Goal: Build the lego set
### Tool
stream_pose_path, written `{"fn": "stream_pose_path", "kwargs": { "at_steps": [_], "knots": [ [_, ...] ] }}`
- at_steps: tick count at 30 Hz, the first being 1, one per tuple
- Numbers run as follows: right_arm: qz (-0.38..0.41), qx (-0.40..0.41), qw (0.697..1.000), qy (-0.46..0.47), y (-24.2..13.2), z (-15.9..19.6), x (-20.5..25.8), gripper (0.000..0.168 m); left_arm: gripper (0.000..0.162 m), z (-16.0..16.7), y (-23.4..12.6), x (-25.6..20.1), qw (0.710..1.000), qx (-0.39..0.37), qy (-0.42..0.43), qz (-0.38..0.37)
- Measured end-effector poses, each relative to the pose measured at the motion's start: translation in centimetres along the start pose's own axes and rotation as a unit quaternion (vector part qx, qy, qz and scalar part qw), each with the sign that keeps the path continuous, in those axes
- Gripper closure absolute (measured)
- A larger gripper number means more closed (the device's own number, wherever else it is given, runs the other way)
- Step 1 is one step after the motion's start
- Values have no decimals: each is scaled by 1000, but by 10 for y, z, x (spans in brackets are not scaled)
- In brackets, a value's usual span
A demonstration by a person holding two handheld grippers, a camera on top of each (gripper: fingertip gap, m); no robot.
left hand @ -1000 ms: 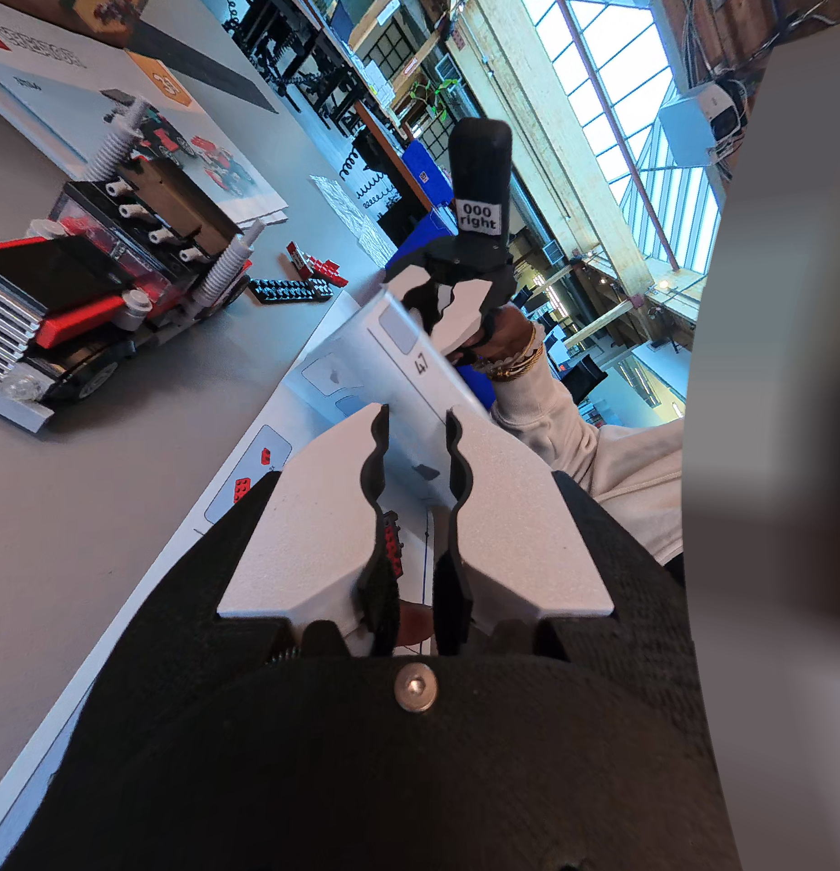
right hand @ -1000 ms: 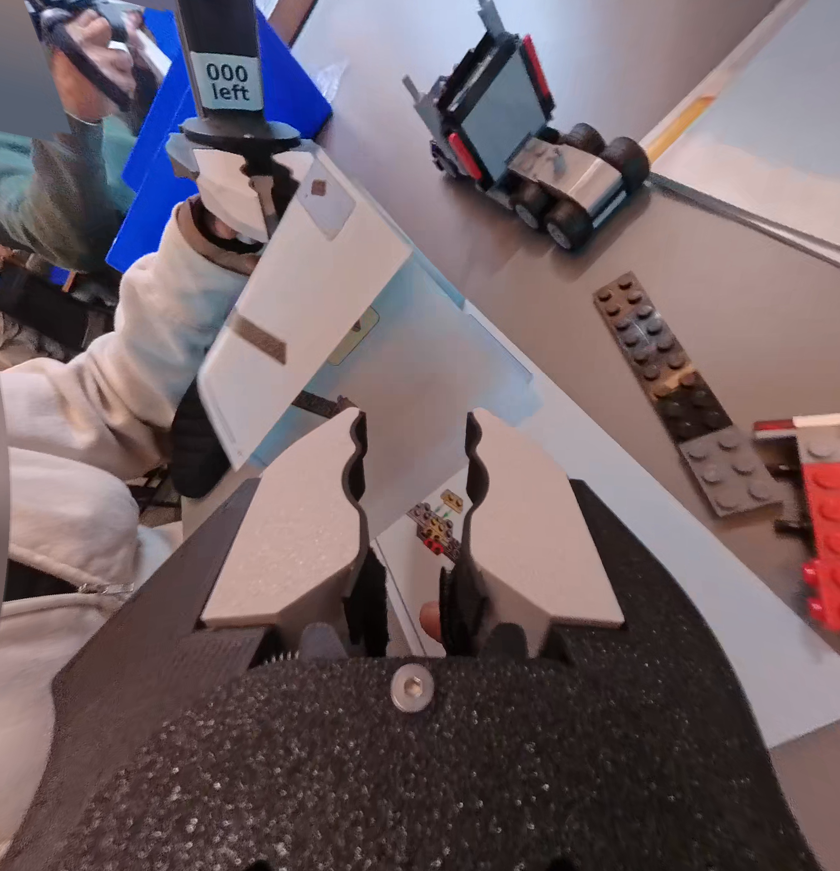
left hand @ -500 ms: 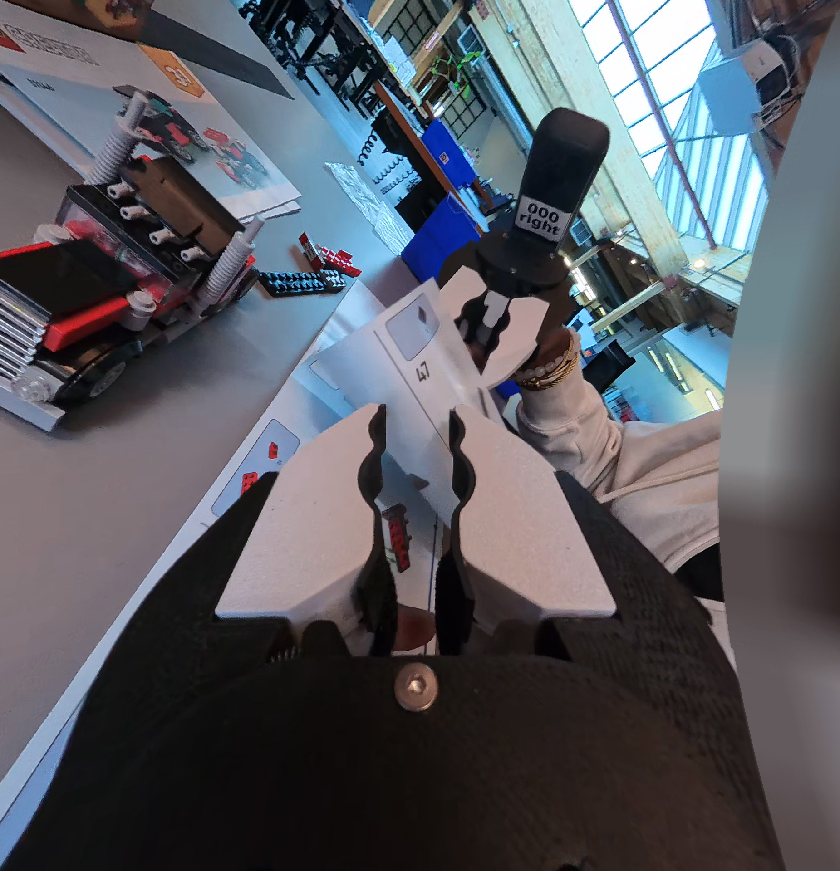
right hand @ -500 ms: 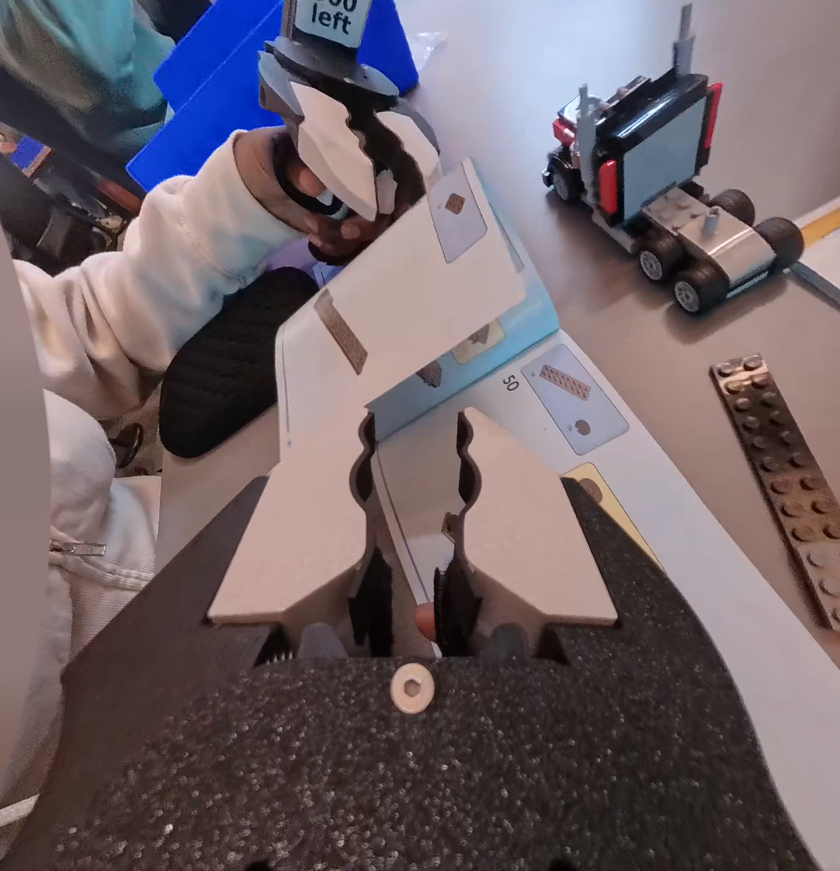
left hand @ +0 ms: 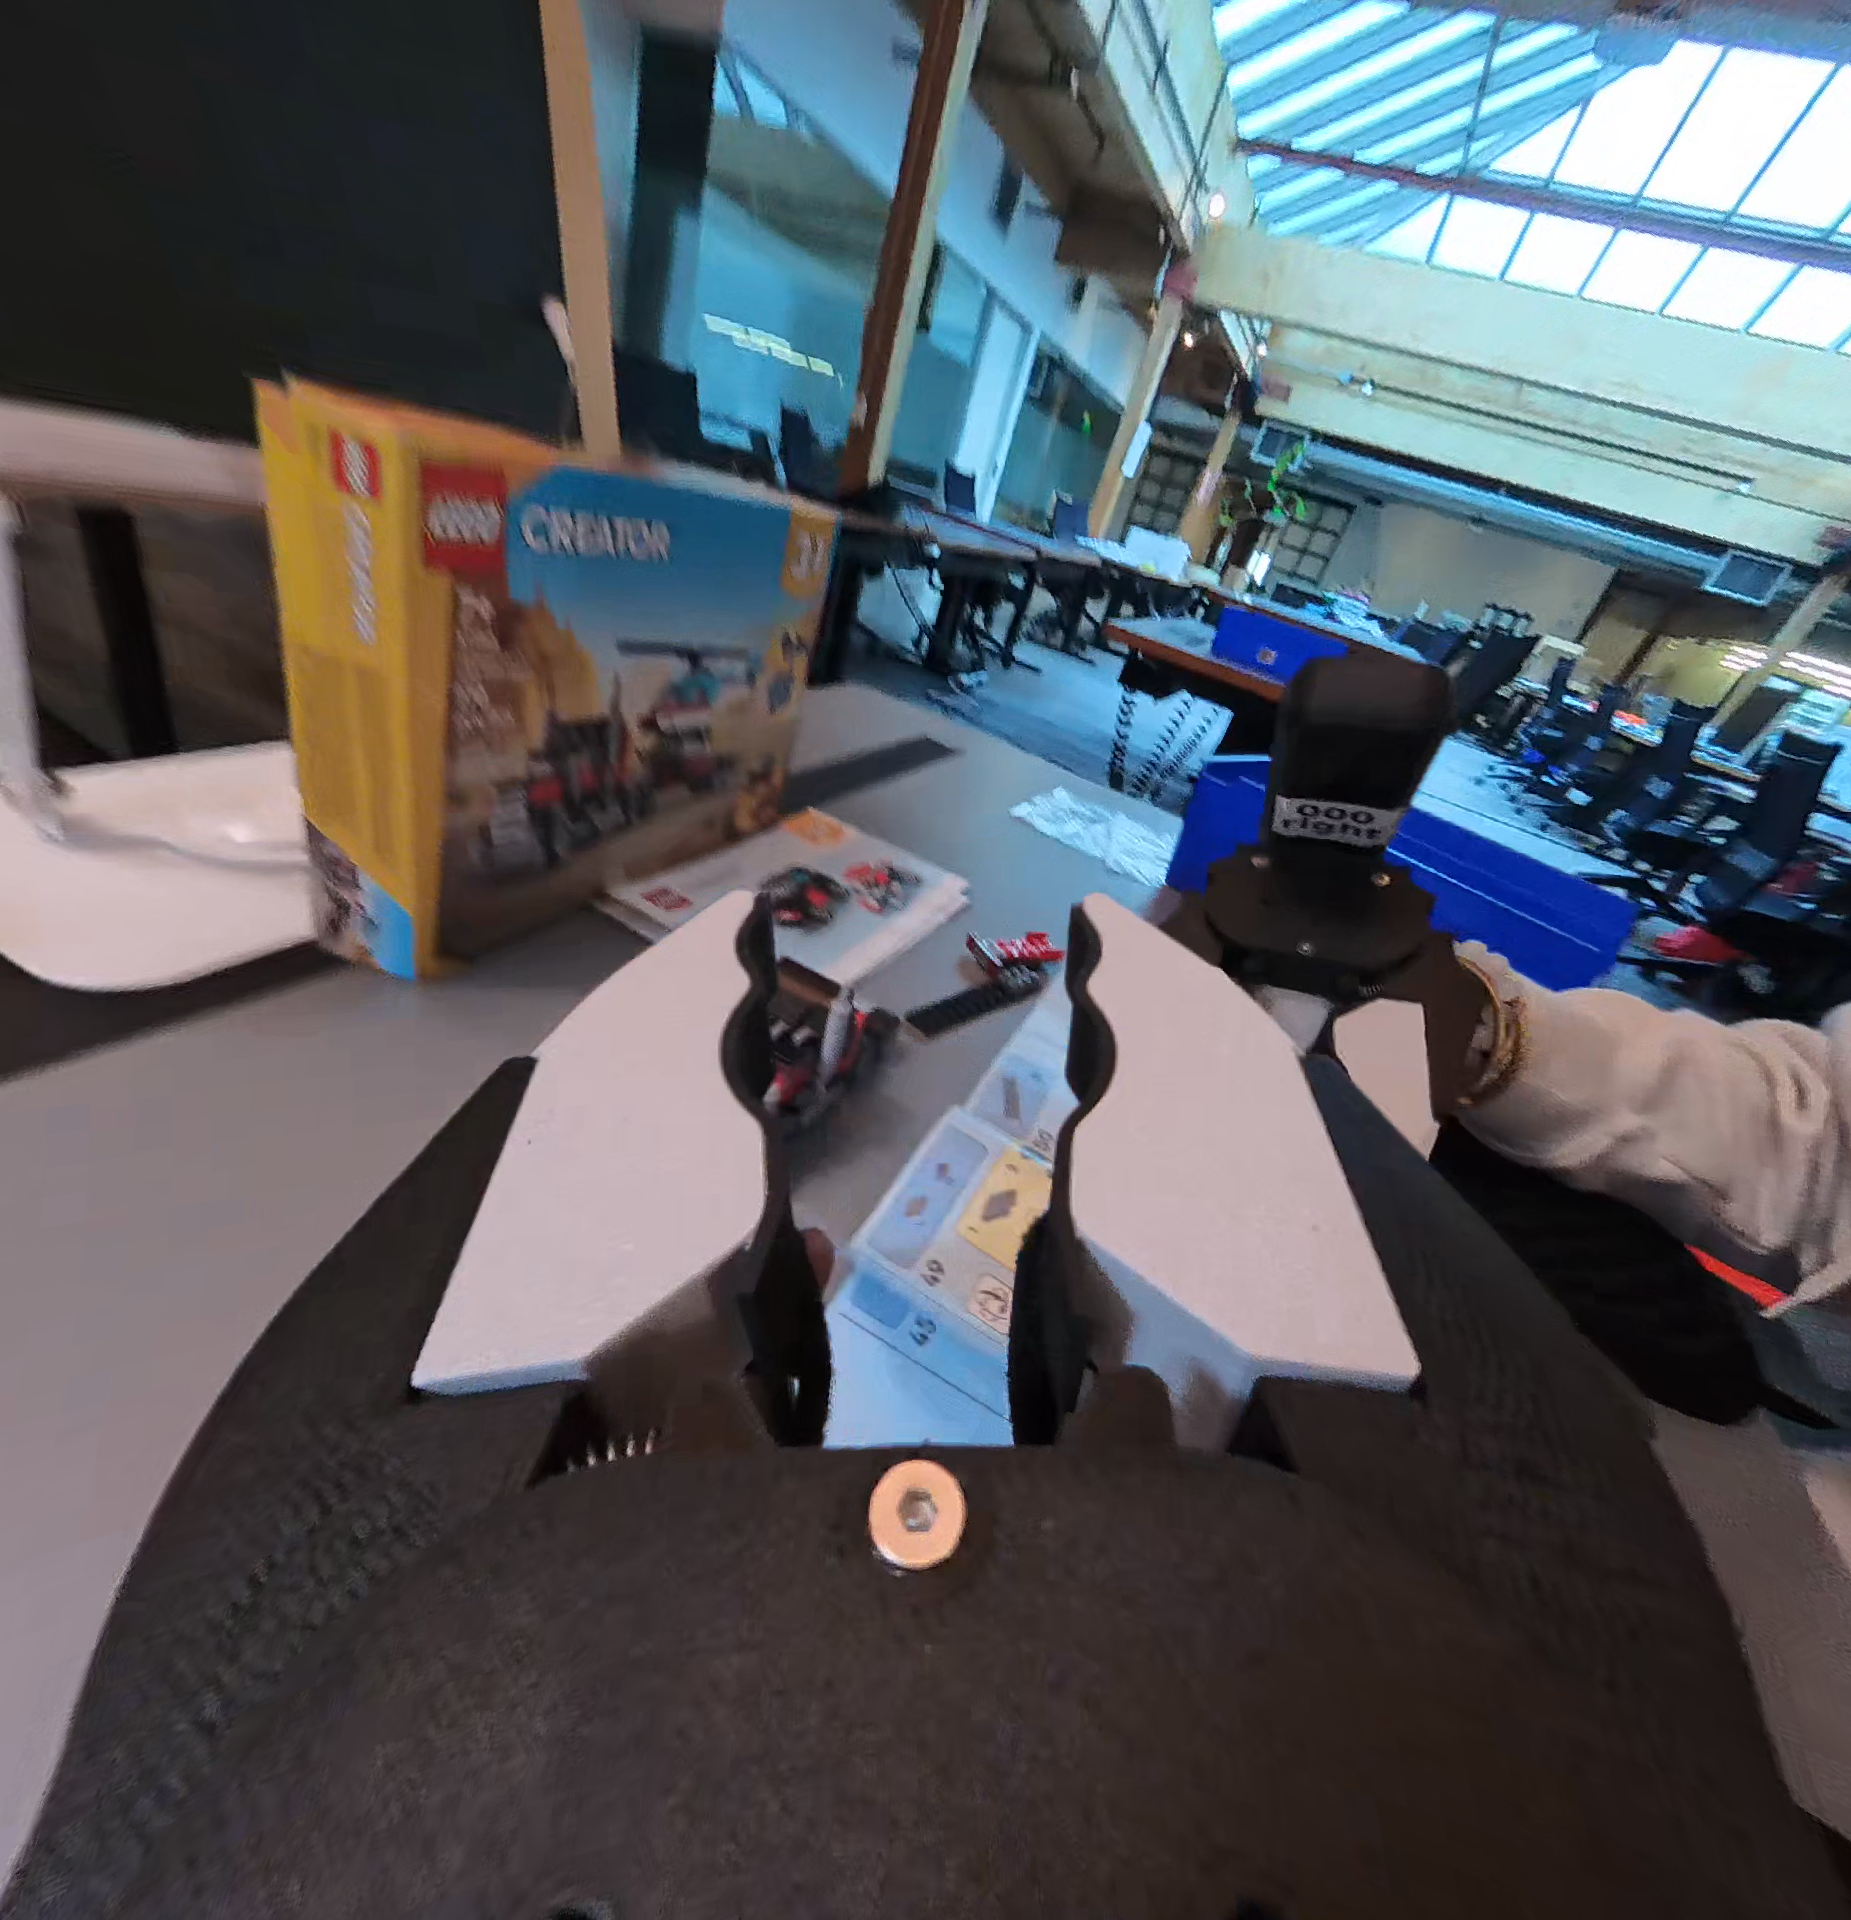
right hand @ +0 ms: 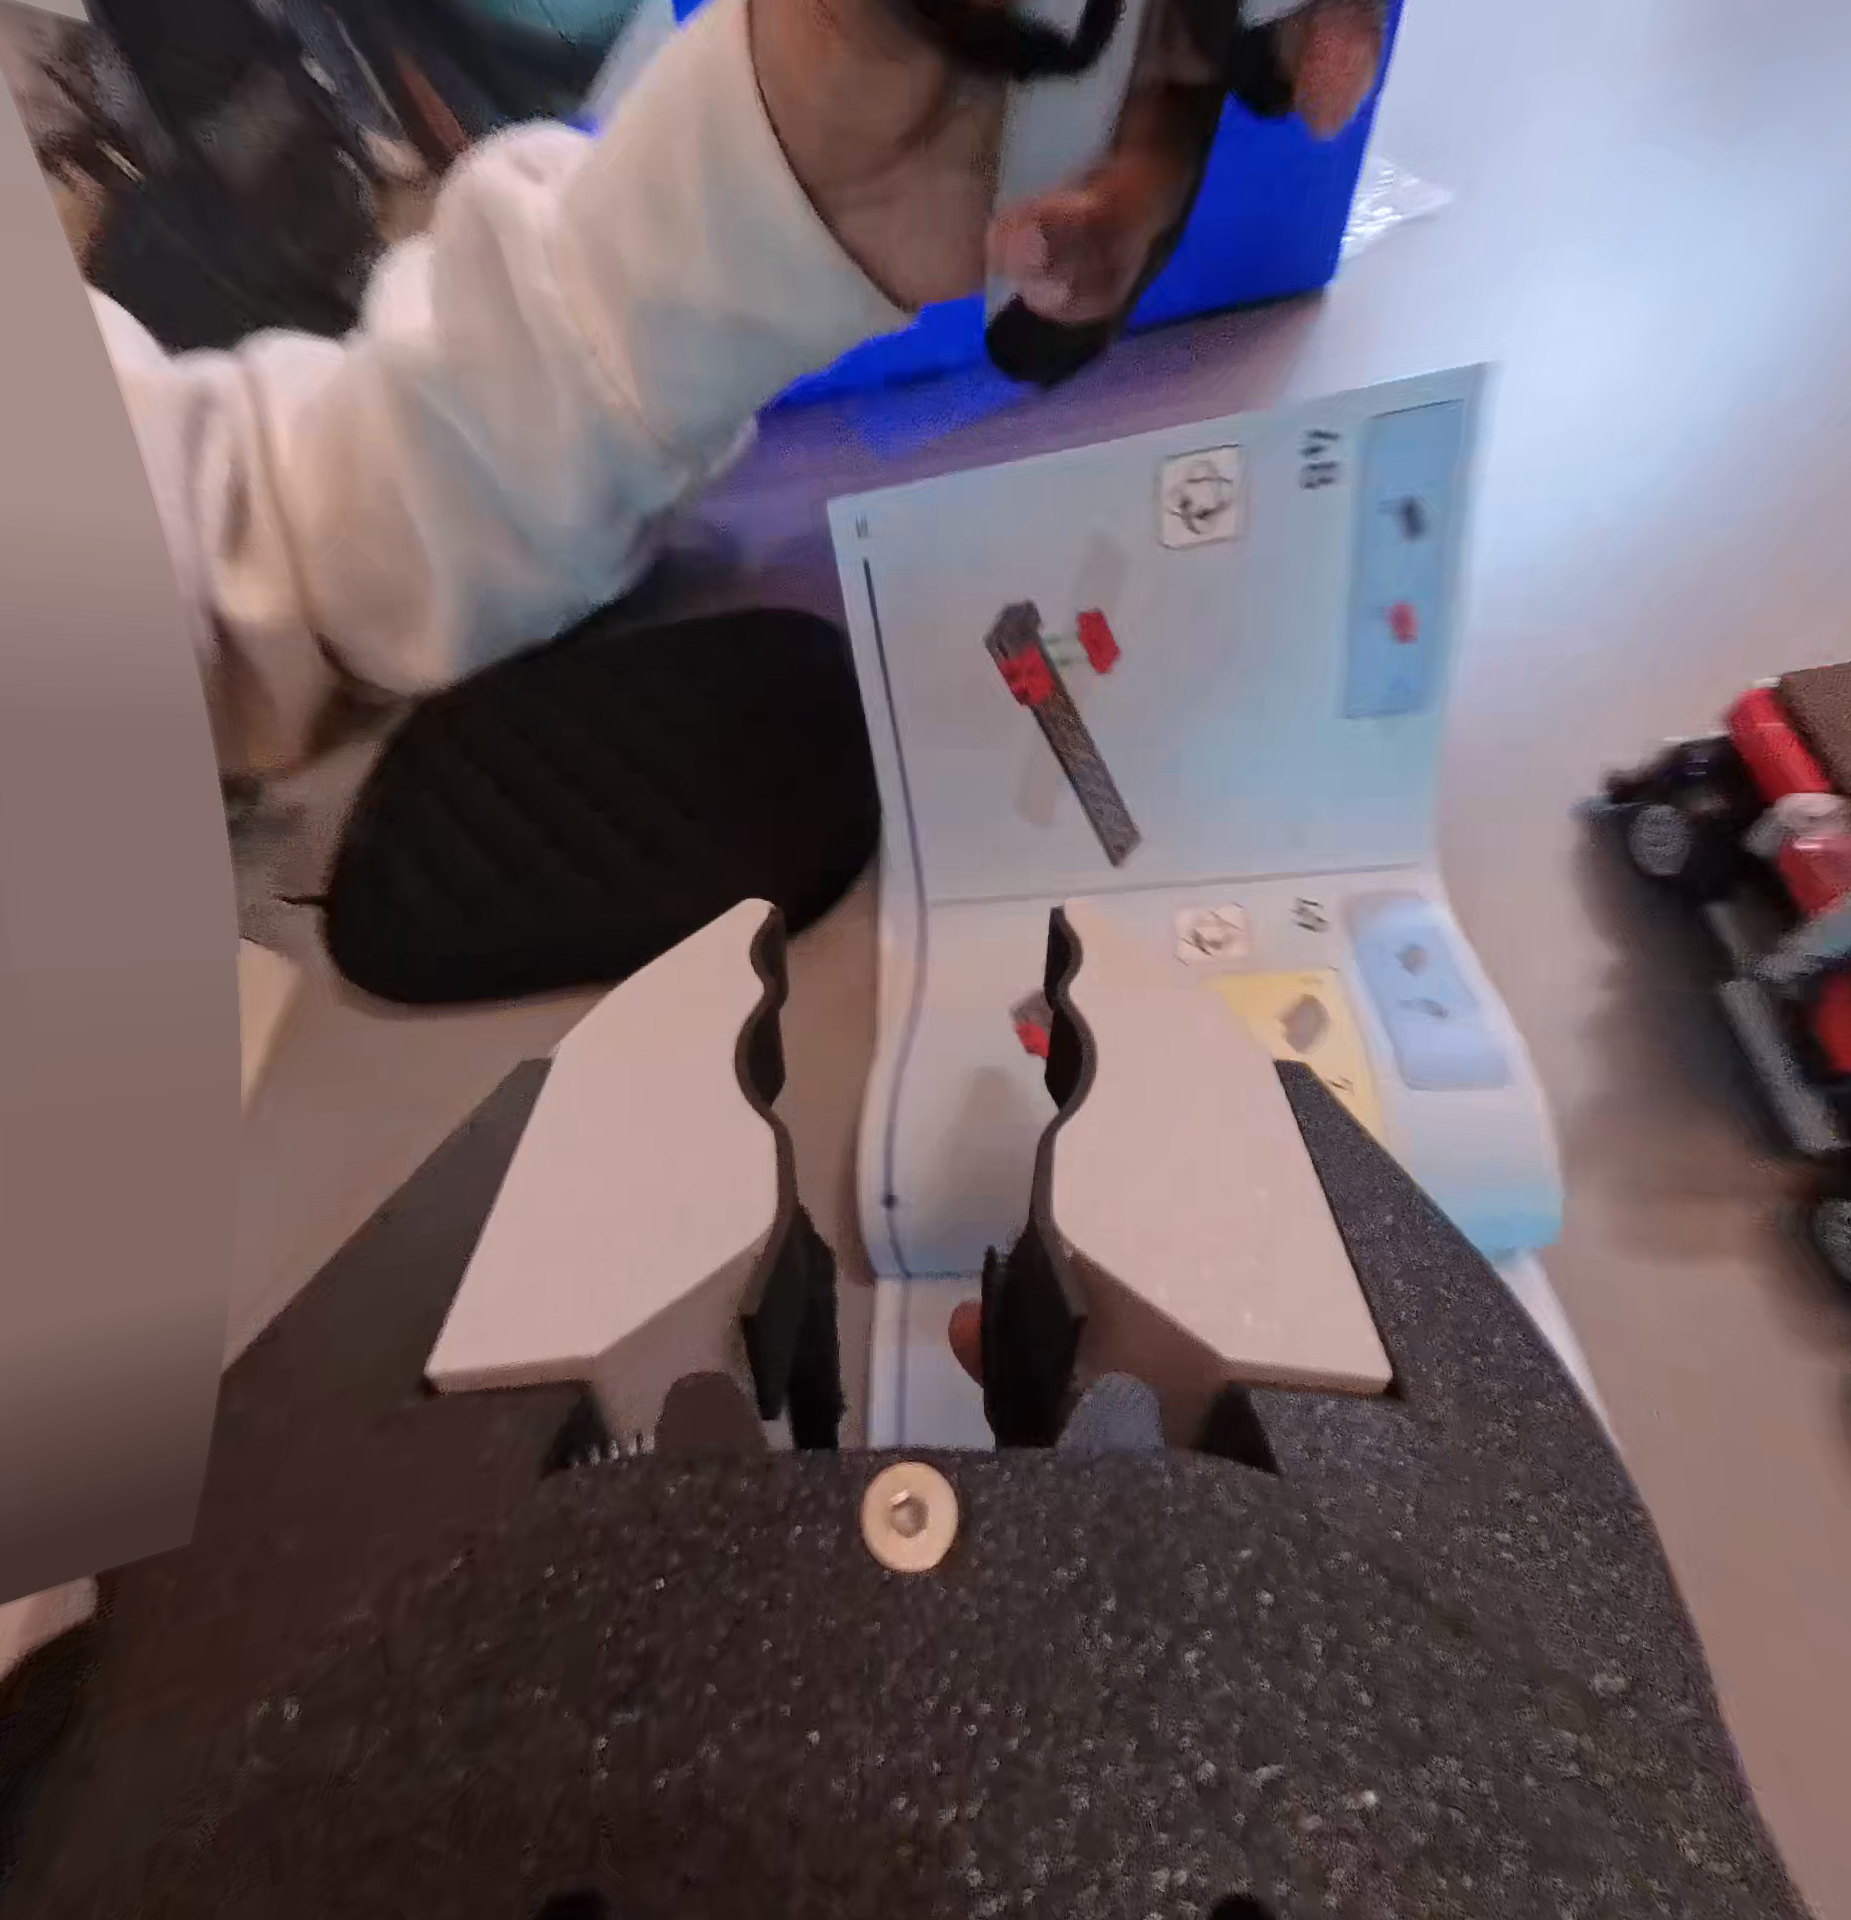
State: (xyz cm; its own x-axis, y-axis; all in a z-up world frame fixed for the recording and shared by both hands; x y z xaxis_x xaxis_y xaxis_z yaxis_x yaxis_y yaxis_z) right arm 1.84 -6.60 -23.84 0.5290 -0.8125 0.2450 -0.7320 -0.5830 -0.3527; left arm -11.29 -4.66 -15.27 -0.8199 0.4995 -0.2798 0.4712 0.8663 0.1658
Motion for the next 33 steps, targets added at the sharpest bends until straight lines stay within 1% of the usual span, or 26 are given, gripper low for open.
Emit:
{"fn": "stream_pose_path", "kwargs": {
  "at_steps": [1,2,4,5,7,8,10,12,13,15,16,19,20,22,23,24,27,28,29,30,31,32,33],
  "knots": [
    [26,11,999,-25,-5,2,-5,121,108,-7,-4,0,1000,-14,17,-4],
    [57,25,997,-50,-12,6,-12,127,107,-11,-8,1,999,-24,34,-9],
    [137,65,983,-107,-30,17,-29,147,108,-16,-15,5,997,-30,71,-23],
    [164,87,974,-130,-37,24,-35,155,114,-16,-17,5,996,-26,88,-24],
    [171,124,968,-136,-39,39,-37,163,126,-11,-19,4,994,-8,110,-19],
    [169,136,968,-125,-36,45,-38,163,130,-6,-18,4,993,3,113,-16],
    [162,128,972,-110,-28,50,-40,163,137,6,-12,-3,993,29,112,7],
    [153,109,977,-100,-21,50,-43,163,140,23,1,-24,990,56,108,68],
    [148,109,978,-94,-18,52,-44,163,141,36,10,-38,985,82,108,105],
    [139,92,982,-84,-16,52,-43,163,144,72,25,-66,964,168,123,167],
    [134,83,985,-74,-16,53,-43,162,146,92,32,-76,949,217,141,181],
    [126,78,988,-48,-17,54,-44,163,151,145,46,-91,905,326,199,188],
    [128,81,987,-47,-17,55,-45,165,156,159,47,-94,893,351,207,193],
    [123,79,988,-39,-17,55,-45,165,159,180,44,-98,872,394,206,206],
    [120,78,989,-30,-18,56,-46,166,162,186,44,-100,872,397,197,209],
    [111,75,991,-7,-20,56,-46,167,161,188,44,-102,875,396,185,210],
    [90,50,988,114,-26,55,-58,168,161,188,44,-102,875,400,171,214],
    [95,42,986,134,-30,54,-66,168,161,188,44,-102,875,401,166,215],
    [117,33,984,133,-34,52,-77,168,161,188,44,-102,875,402,164,216],
    [172,36,977,123,-41,52,-95,168,161,188,44,-102,875,402,165,216],
    [225,44,969,94,-48,52,-110,168,161,188,43,-102,874,401,167,217],
    [248,57,965,61,-52,51,-117,168,161,189,43,-103,873,401,169,220],
    [236,60,969,45,-51,48,-113,168,161,189,43,-103,873,400,171,221]
  ]
}}
Point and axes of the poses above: each gripper's, where its closed fingertips meet, y out along the fingers, z out of its underside, x = y × z across the jaws, the point moved 2 cm from there along -y, back along the fingers, and after that the axes turned 8 degrees about -x, right-handed, at the moved point
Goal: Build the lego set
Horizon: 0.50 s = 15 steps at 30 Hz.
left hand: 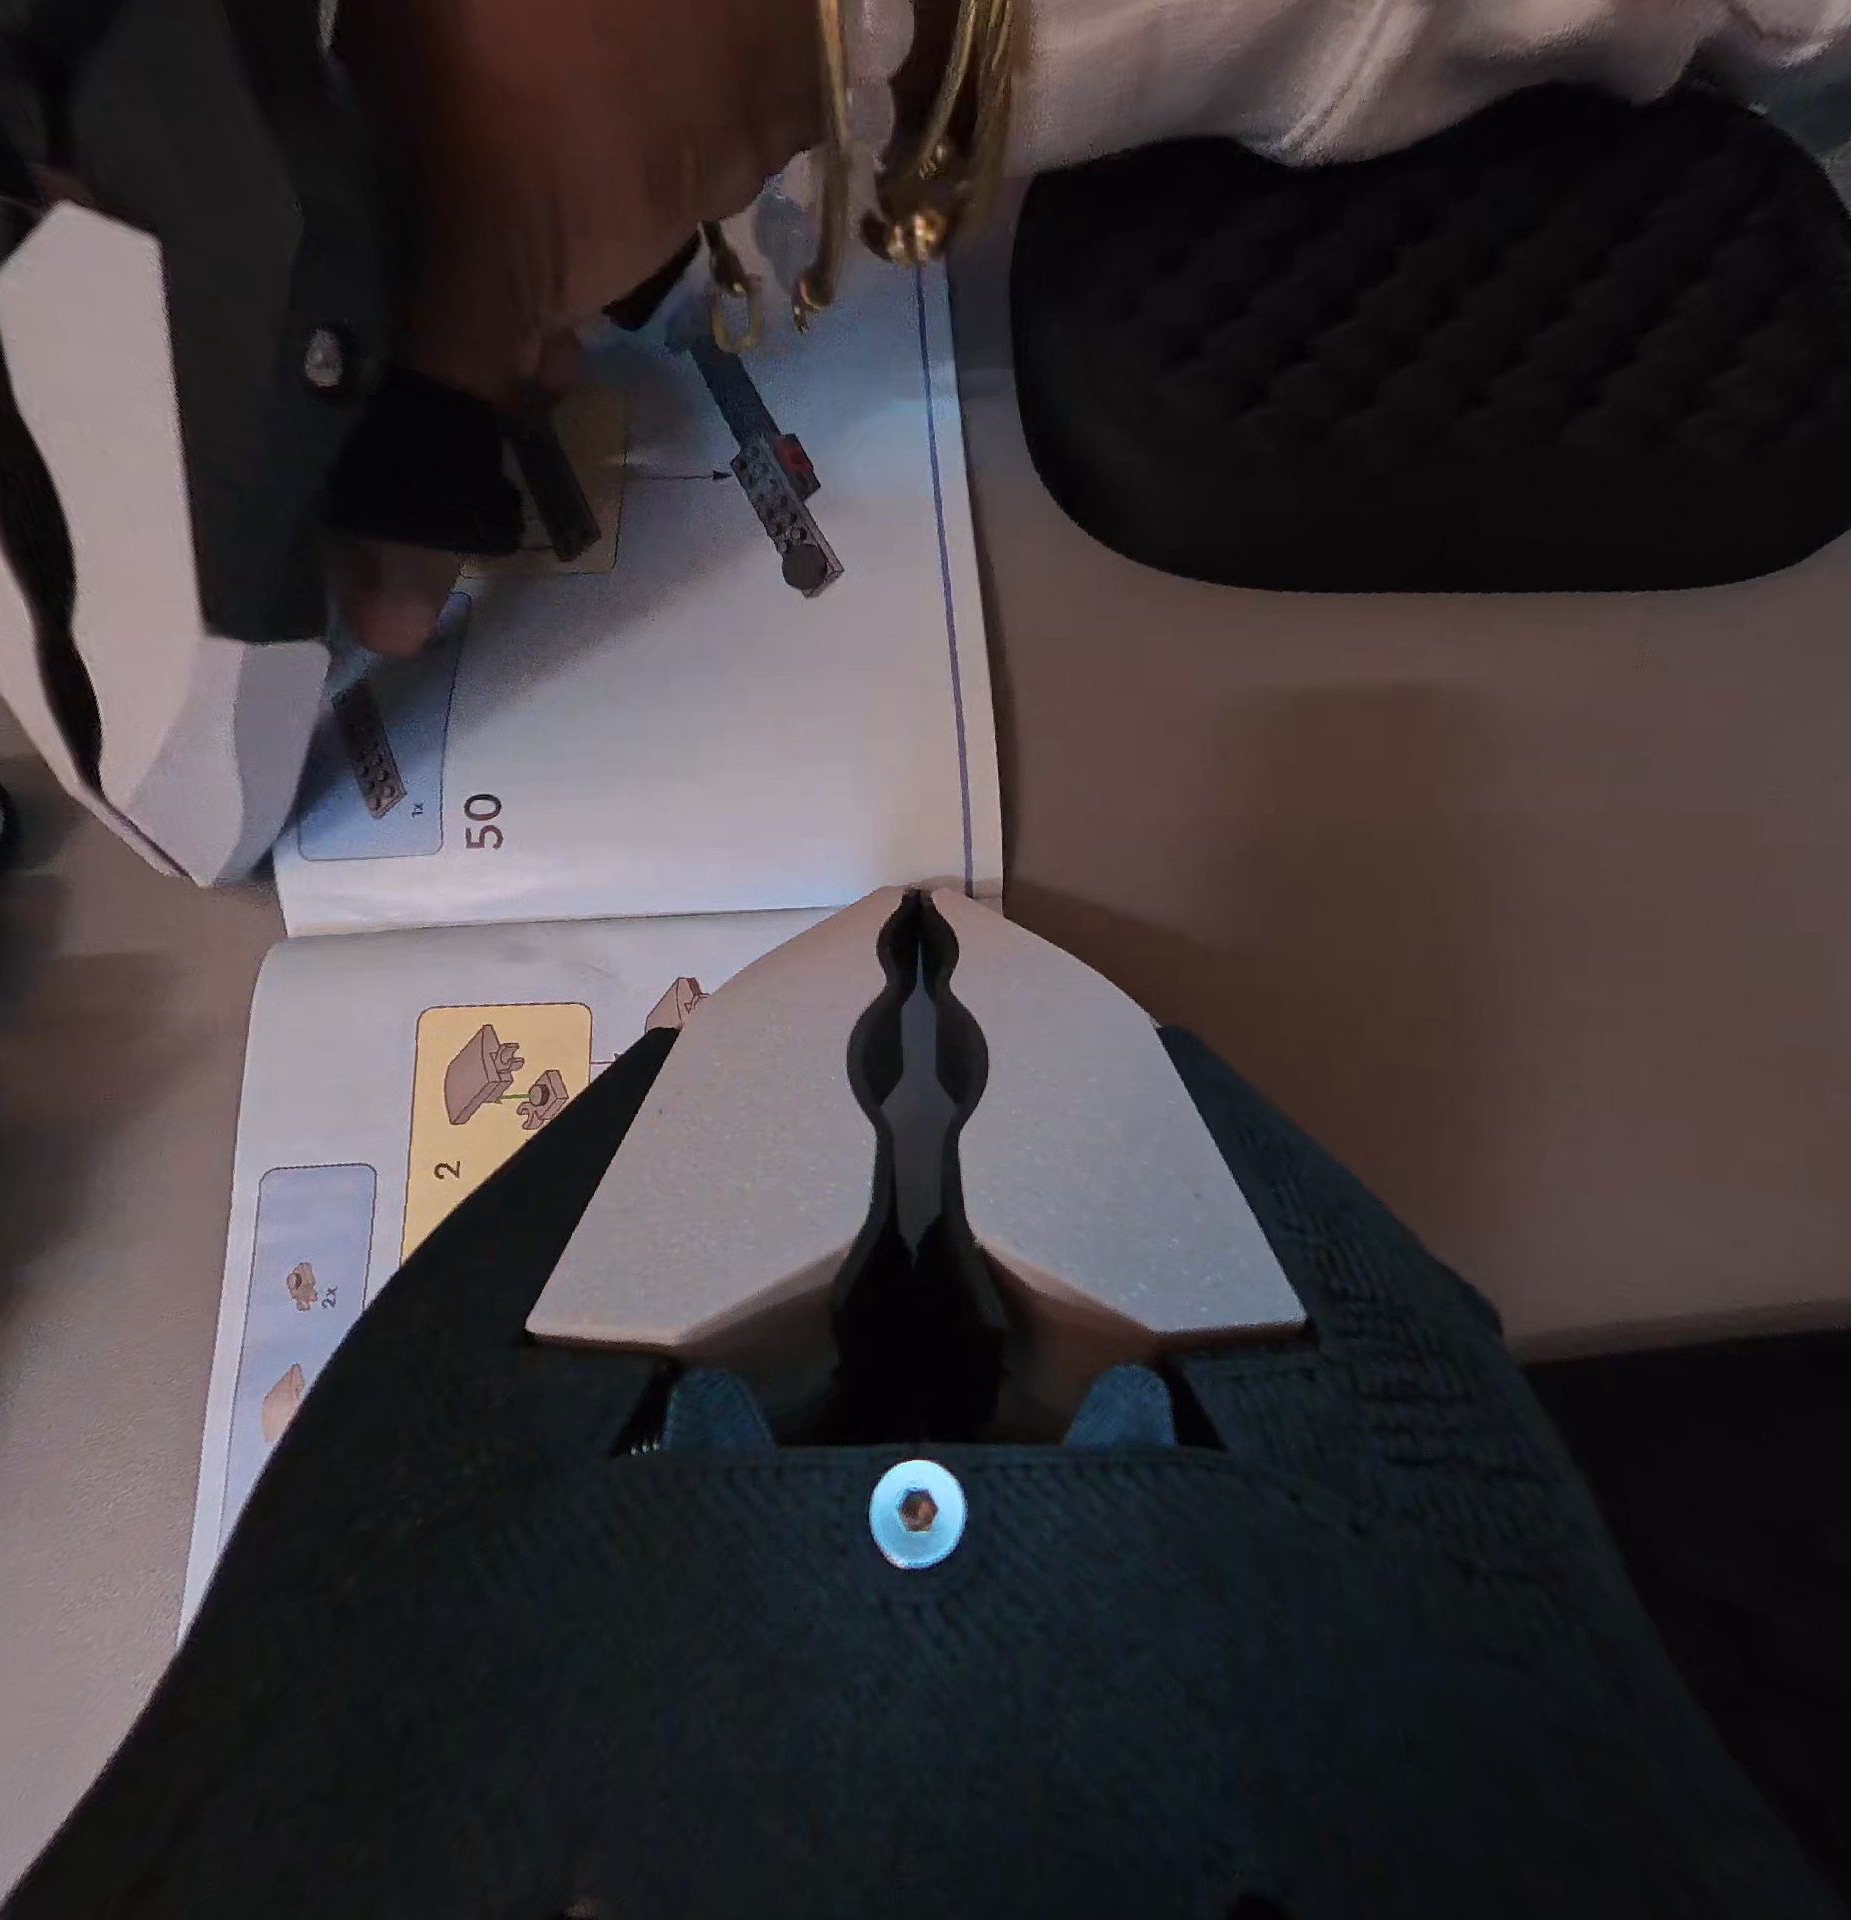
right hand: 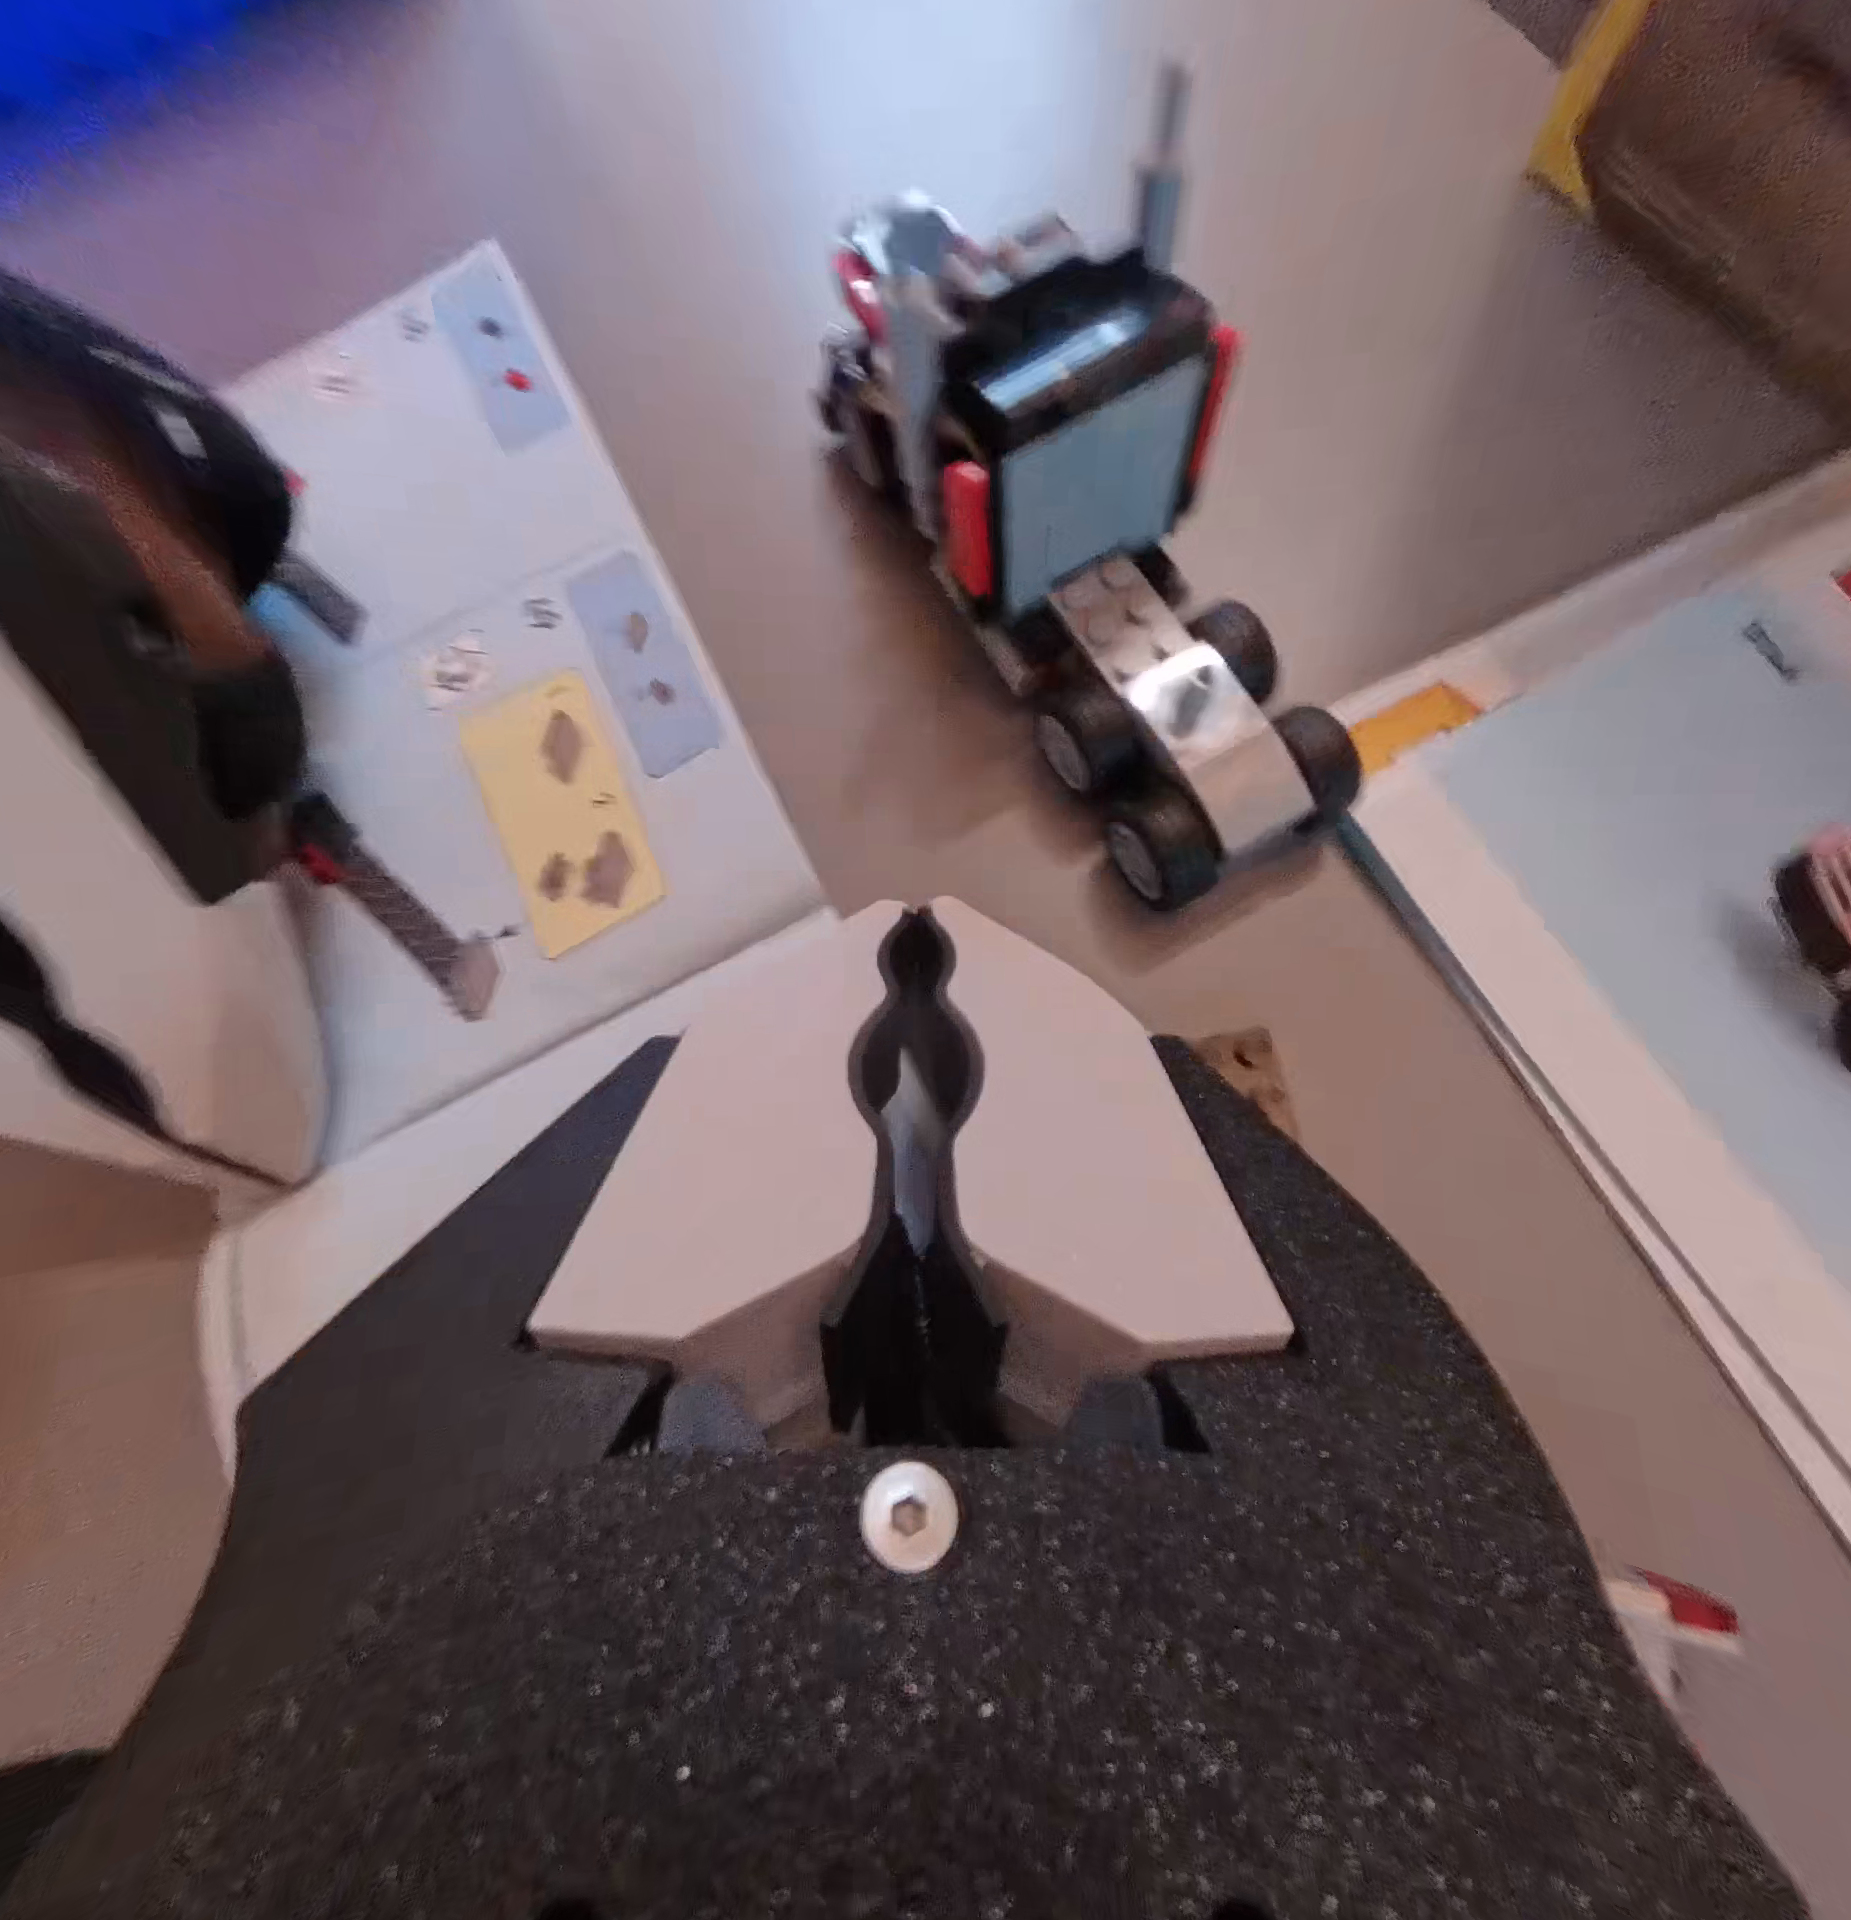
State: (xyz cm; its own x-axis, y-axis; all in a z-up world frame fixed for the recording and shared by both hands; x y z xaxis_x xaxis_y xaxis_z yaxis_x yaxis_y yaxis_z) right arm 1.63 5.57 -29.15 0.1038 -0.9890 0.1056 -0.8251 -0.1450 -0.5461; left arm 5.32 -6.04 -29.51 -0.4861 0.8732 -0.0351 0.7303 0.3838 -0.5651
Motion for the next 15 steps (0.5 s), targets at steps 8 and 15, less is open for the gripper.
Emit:
{"fn": "stream_pose_path", "kwargs": {
  "at_steps": [8,15],
  "knots": [
    [-167,9,986,14,-5,14,73,167,160,-4,-4,-1,999,-21,-16,20],
    [-171,16,985,-5,-22,25,56,168,125,2,-152,104,907,-269,-184,-267]
  ]
}}
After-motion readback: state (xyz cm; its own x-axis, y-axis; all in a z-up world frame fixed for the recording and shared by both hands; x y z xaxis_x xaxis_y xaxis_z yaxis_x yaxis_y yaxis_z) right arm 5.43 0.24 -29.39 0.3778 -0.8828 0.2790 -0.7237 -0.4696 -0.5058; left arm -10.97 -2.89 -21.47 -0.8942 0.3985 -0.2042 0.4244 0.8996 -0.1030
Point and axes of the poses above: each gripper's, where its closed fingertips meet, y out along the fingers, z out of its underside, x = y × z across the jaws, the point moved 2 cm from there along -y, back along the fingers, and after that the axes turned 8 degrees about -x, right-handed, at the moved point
